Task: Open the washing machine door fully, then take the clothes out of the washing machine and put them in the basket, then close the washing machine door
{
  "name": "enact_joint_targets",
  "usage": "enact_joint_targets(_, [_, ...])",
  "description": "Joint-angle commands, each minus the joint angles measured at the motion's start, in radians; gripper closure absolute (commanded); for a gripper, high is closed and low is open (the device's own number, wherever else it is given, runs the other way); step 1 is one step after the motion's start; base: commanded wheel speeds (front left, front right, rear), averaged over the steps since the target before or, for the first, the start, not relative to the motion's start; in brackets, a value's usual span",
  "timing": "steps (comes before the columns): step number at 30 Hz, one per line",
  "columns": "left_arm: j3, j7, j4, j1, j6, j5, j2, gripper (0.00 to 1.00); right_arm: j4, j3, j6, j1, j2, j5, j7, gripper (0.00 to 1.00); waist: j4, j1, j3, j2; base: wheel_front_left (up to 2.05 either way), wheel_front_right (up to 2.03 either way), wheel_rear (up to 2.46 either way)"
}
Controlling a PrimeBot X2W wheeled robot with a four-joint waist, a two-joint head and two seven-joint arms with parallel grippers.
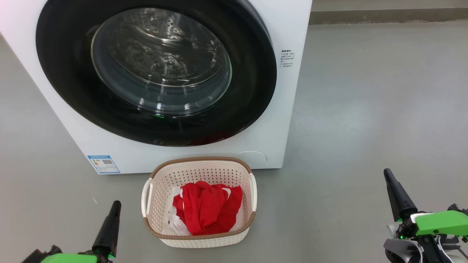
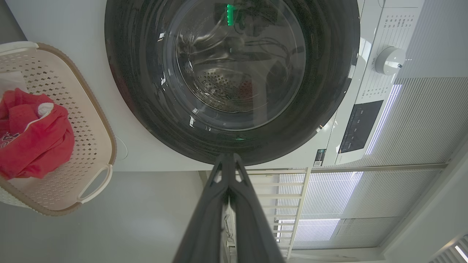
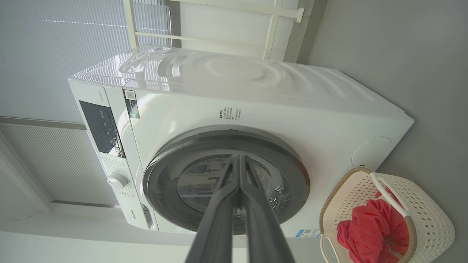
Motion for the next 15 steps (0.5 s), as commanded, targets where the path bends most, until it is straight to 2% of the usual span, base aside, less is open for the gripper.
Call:
enact_joint_targets(1, [0.037, 0.006, -0.020, -0.043, -0.009, 0.007, 0.007, 1.00, -0.025, 0.013, 0.000, -0.043, -0.012, -0.008, 0.008, 1.00, 0.000, 0.0000, 0.000, 0.0000, 0.00, 0.00, 0.00])
enact_joint_targets(15, [0.039, 0.008, -0.020, -0.043, -0.009, 0.009, 0.006, 1.00, -0.025, 0.011, 0.000, -0.043, -0.011, -0.010, 0.010, 1.00, 0.000, 0.0000, 0.000, 0.0000, 0.00, 0.00, 0.00])
